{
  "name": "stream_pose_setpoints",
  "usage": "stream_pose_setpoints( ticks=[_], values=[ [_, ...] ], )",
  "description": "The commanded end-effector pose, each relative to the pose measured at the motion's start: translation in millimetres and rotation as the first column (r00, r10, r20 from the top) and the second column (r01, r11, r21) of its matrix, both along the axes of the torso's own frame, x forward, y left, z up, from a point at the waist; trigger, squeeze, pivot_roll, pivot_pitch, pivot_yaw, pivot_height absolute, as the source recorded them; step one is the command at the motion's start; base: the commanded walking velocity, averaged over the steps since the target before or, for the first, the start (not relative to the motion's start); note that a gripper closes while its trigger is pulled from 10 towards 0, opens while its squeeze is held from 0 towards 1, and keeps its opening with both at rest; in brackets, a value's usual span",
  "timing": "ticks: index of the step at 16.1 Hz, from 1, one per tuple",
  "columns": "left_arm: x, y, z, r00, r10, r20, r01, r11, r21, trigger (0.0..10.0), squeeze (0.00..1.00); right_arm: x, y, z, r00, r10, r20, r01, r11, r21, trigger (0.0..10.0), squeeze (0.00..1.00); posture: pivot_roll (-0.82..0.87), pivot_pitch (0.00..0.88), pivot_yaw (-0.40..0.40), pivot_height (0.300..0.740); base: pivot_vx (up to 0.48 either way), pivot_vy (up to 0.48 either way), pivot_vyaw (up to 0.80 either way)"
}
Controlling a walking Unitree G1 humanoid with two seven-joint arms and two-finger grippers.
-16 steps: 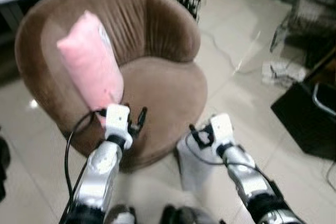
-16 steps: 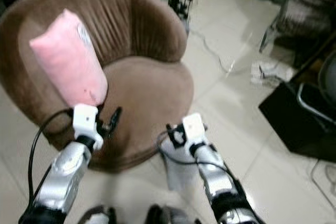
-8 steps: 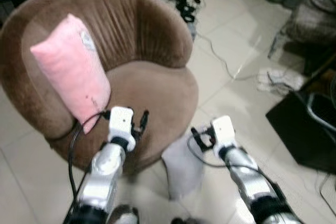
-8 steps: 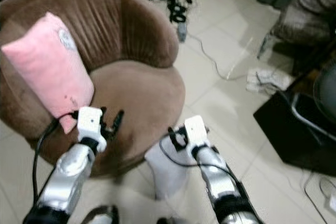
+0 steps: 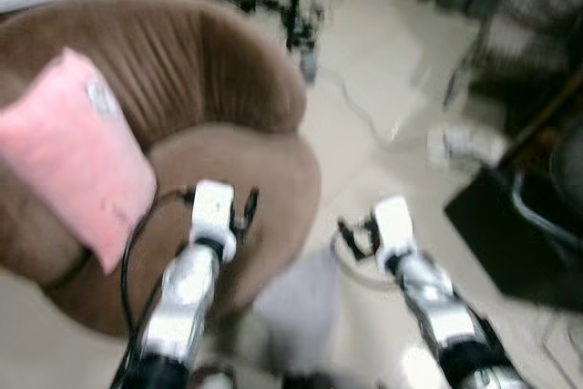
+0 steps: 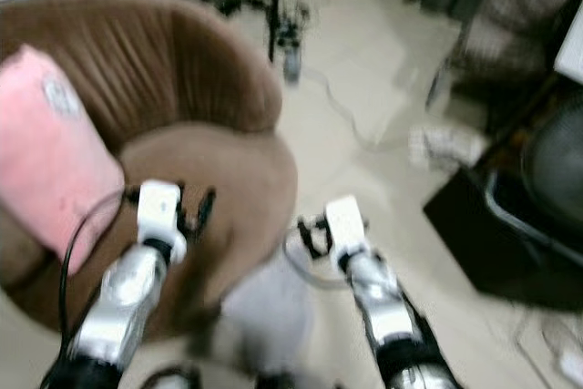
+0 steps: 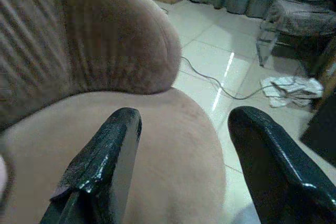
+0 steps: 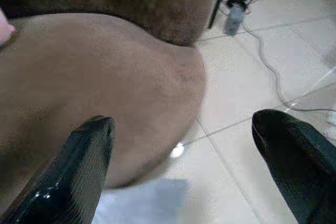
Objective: Move the pillow to the sofa from floor
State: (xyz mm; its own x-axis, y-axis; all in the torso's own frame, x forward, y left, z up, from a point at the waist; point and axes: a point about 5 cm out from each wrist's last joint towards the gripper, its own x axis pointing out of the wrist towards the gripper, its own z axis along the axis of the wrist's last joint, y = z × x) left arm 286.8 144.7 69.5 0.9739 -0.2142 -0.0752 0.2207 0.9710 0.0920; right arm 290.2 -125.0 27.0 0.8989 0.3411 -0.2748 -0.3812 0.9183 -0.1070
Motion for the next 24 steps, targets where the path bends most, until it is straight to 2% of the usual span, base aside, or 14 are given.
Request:
stream_pose_setpoints(
  ticks=[1, 5, 9, 10, 14, 19, 21, 23, 24],
  values=[
    [-1.9, -3.4, -2.4, 1.0, -0.011, -0.003, 0.011, 1.0, 0.02, 10.0, 0.0, -1.3, -1.4, -3.0, 1.0, 0.002, -0.024, -0.002, 1.0, -0.008, 10.0, 0.0, -0.03, 0.163, -0.132, 0.74, 0.0, -0.48, 0.0],
    [-0.6, -3.2, -2.2, 1.0, 0.012, 0.006, -0.012, 1.0, 0.022, 10.0, 0.0, -1.0, -1.6, -3.7, 0.999, 0.002, -0.032, -0.002, 1.0, -0.009, 10.0, 0.0, -0.03, 0.161, -0.131, 0.74, 0.0, -0.48, 0.0],
    [0.7, -4.2, -1.3, 1.0, 0.013, 0.019, -0.014, 0.999, 0.044, 10.0, 0.0, -1.8, -3.3, -6.5, 0.999, -0.002, -0.047, 0.002, 1.0, -0.019, 10.0, 0.0, -0.03, 0.154, -0.127, 0.74, 0.0, 0.0, 0.0],
    [1.7, -5.4, 0.6, 1.0, 0.012, 0.019, -0.012, 1.0, 0.008, 10.0, 0.0, -1.5, -4.5, -6.9, 0.999, -0.01, -0.051, 0.009, 1.0, -0.019, 10.0, 0.0, -0.03, 0.153, -0.127, 0.74, 0.0, 0.0, 0.0],
    [2.7, -9.6, 2.3, 1.0, 0.007, 0.021, -0.008, 1.0, 0.026, 10.0, 0.0, -1.8, -4.8, -6.6, 0.999, -0.008, -0.049, 0.007, 1.0, -0.02, 10.0, 0.0, -0.03, 0.16, -0.13, 0.74, 0.0, -0.469, 0.0],
    [2.6, -7.2, -1.9, 0.999, 0.044, -0.004, -0.044, 0.998, 0.038, 10.0, 0.0, -2.5, -3.0, -5.4, 0.999, 0.011, -0.038, -0.012, 1.0, -0.026, 10.0, 0.0, -0.03, 0.169, -0.135, 0.74, 0.343, -0.279, 0.0],
    [2.1, -8.3, -3.0, 0.999, 0.049, -0.008, -0.049, 0.998, 0.047, 10.0, 0.0, -2.3, -2.5, -4.0, 0.999, 0.021, -0.028, -0.022, 0.999, -0.031, 10.0, 0.02, -0.04, 0.172, -0.137, 0.74, 0.439, 0.0, 0.76],
    [1.6, -9.4, -2.9, 0.998, 0.059, -0.001, -0.059, 0.997, 0.044, 10.0, 0.0, -3.1, -2.2, -4.8, 0.999, 0.033, -0.036, -0.034, 0.999, -0.032, 10.0, 0.14, -0.03, 0.173, -0.14, 0.74, 0.217, 0.0, 0.75],
    [1.5, -10.1, -3.5, 0.998, 0.061, -0.001, -0.061, 0.996, 0.058, 10.0, 0.0, -4.0, -2.2, -5.7, 0.998, 0.038, -0.044, -0.04, 0.999, -0.032, 10.0, 0.14, -0.04, 0.175, -0.141, 0.74, 0.0, 0.0, 0.75]
  ],
)
